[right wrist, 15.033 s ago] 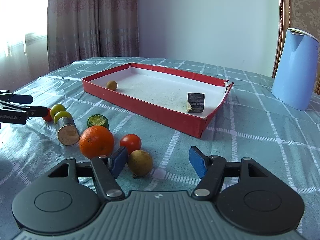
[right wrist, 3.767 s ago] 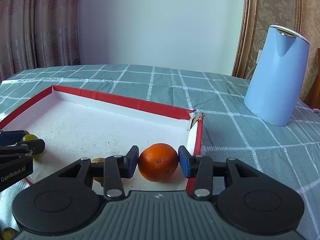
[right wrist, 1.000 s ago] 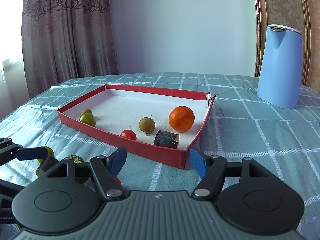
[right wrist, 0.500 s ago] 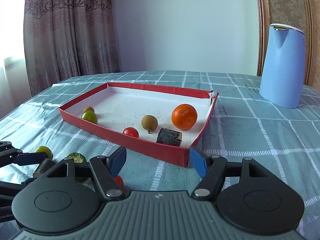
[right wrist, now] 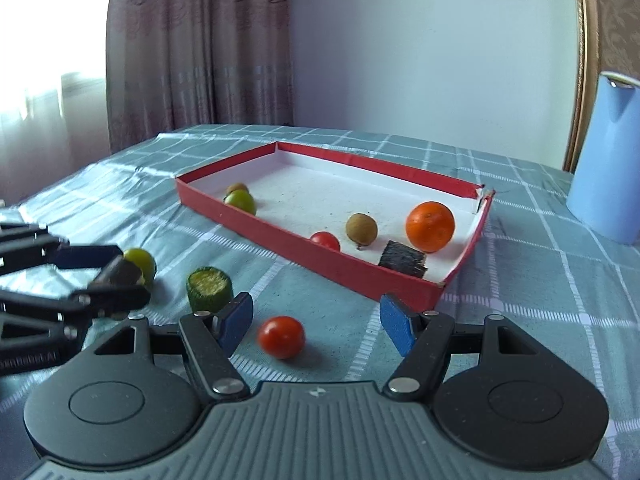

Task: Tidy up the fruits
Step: 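Grasp the dark wooden cylinder with the left tool while the right tool grasps the red cherry tomato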

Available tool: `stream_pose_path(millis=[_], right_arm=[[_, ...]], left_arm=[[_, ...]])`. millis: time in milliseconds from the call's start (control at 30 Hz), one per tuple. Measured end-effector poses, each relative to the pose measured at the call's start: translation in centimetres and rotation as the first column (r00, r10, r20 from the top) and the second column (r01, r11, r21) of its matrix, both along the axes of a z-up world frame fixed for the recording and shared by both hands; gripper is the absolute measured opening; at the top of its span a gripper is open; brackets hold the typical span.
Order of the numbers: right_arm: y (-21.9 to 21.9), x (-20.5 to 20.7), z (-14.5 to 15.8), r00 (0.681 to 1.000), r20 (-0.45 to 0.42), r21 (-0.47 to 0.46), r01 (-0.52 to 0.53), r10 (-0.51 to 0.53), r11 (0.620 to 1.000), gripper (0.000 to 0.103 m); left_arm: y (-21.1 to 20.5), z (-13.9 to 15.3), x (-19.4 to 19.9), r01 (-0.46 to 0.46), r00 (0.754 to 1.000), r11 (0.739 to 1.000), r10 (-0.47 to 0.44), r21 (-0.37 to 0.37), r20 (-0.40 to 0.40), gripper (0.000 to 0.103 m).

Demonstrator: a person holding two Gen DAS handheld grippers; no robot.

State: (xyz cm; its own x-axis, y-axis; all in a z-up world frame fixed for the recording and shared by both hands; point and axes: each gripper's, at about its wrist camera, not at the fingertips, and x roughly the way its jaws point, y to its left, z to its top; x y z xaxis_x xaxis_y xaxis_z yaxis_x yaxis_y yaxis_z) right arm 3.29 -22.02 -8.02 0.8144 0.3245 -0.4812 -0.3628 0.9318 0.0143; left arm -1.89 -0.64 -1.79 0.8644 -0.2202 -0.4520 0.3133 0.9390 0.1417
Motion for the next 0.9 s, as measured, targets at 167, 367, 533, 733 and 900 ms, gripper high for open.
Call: stream_pose_path(millis=[167,367,533,733,900], right_arm=[[1.0,0.1,-0.7,1.000,-0.022,-0.056,-0.018,0.017,0.998,0.066],[1.6,0.4,-1.3,0.997,-0.057,-0.071,-0.056,0.052,0.996,0.032],[1.8,0.0,-1.2,0.998,-0.033,-0.091,-0.047,0.044,0.995,0.027],[1.5,-0.6,-0.6,1.000,0.029,-0.073,-0.005,0.007,0.997,0.027],[0.7,-0.5,-0.2,0.997,0.057,-0.048,0.055,-0.052,0.997,0.027]], left_arm=[[0.8,0.3,0.0,-0.021,1.000,1.000,0.021,-0.022,-0.004,0.038],[0.9,0.5,0.3,-0.057,0.998,0.998,0.056,-0.026,-0.018,0.038],[0.8,0.7,0.6,-0.101,0.994,0.995,0.100,-0.023,-0.032,0.038],[0.7,1.1,0.9,-0.142,0.990,0.990,0.141,-0.020,-0.028,0.038],[0.6,1.5,1.3,-0.155,0.988,0.988,0.155,-0.024,-0.027,0.038]])
